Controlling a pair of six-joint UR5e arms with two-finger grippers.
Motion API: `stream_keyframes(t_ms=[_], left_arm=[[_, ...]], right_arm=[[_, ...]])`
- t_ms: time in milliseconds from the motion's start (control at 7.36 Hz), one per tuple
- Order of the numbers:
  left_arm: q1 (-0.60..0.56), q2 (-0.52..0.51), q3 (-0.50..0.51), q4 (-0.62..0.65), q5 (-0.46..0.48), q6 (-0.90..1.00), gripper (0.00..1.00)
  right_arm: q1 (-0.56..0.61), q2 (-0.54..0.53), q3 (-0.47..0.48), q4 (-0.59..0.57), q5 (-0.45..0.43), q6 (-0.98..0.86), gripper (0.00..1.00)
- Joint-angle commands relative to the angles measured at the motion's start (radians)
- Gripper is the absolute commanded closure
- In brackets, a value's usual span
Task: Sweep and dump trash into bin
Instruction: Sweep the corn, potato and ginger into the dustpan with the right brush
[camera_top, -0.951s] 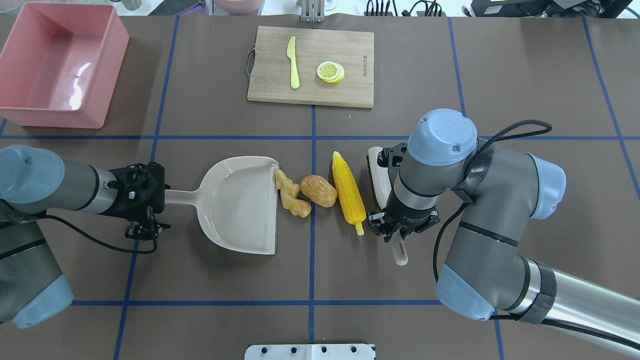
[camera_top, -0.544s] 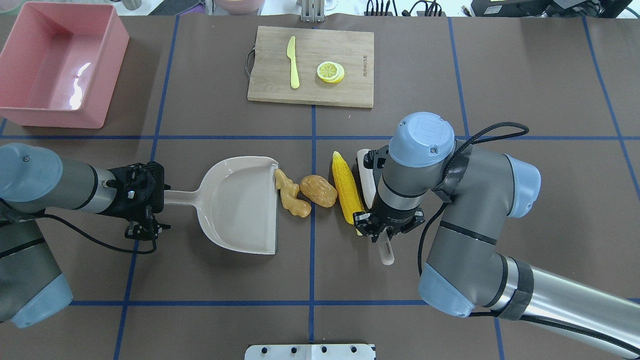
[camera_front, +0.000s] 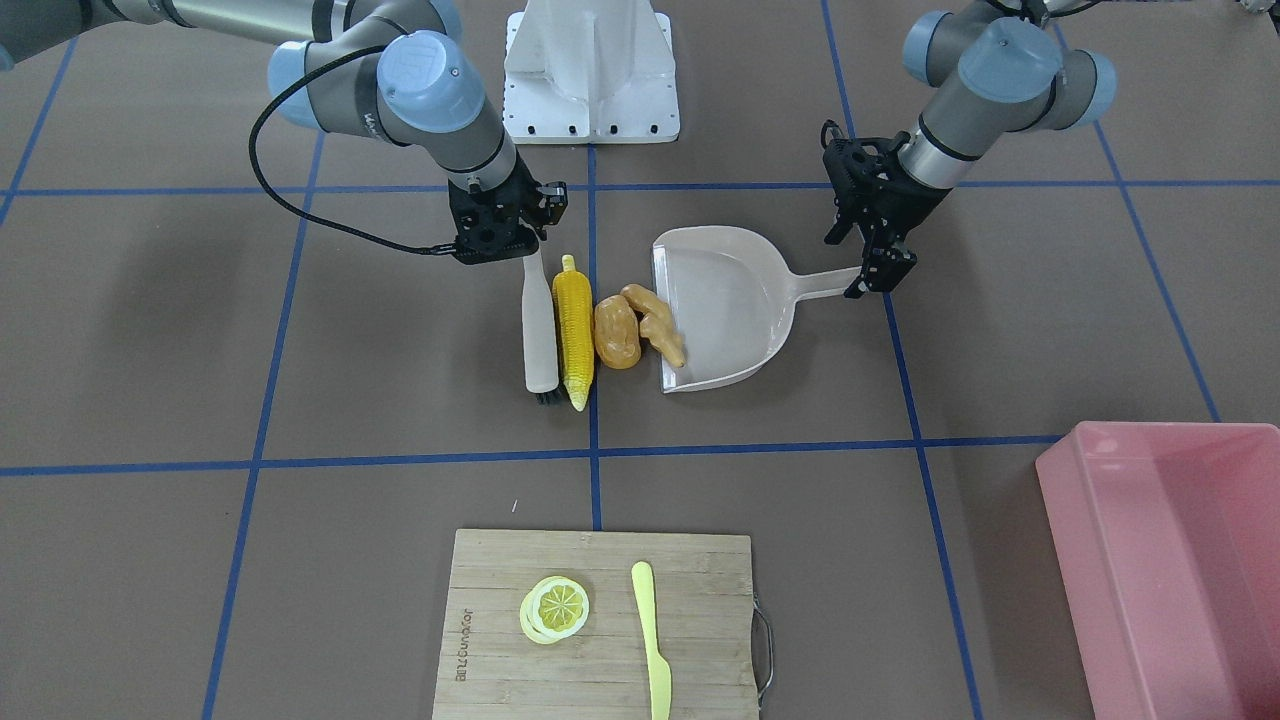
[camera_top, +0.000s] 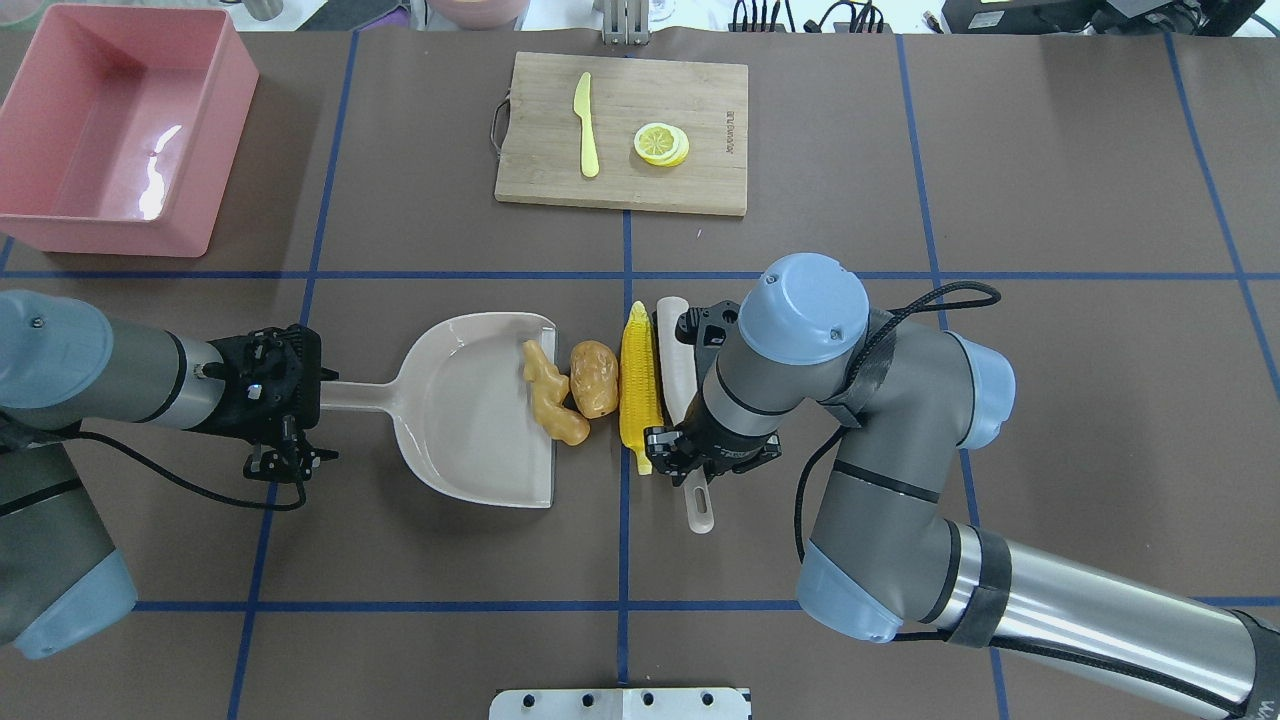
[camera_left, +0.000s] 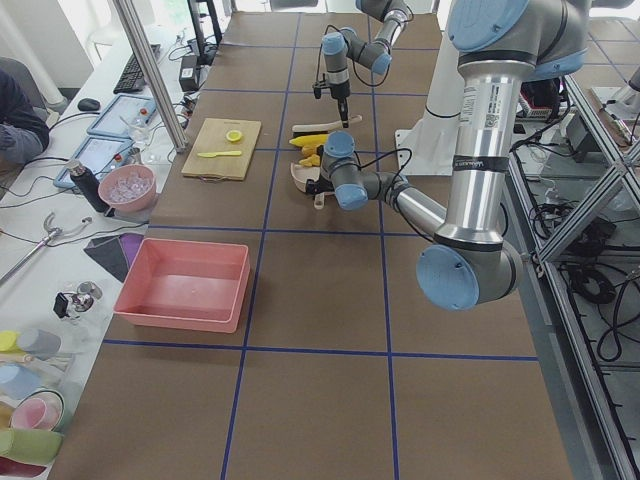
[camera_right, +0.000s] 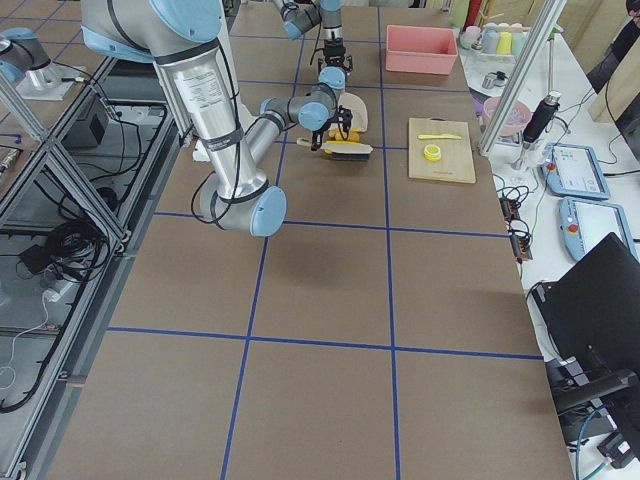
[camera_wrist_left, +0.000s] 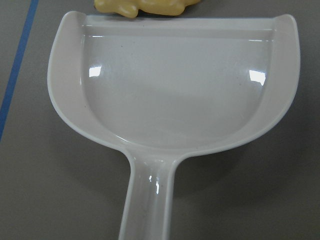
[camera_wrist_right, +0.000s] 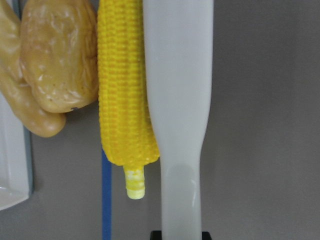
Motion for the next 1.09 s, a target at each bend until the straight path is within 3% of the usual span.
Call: stream_keyframes(t_ms=[0, 408, 951], left_arm=[[0.000, 0.006, 0.003, -0.010, 0.000, 0.000, 0.09], [0.005, 0.006, 0.004, -0.010, 0.000, 0.000, 0.09], [0.007, 0.002, -0.008, -0.002, 0.009, -0.001, 0.09]], right_arm=[[-0.021, 0.020, -0.018, 0.093, -0.009, 0.066, 1.00], [-0.087, 0.023, -0.061, 0.280, -0.097, 0.169, 1.00], [-0.132, 0.069, -0.143, 0.411, -0.113, 0.275, 1.00]])
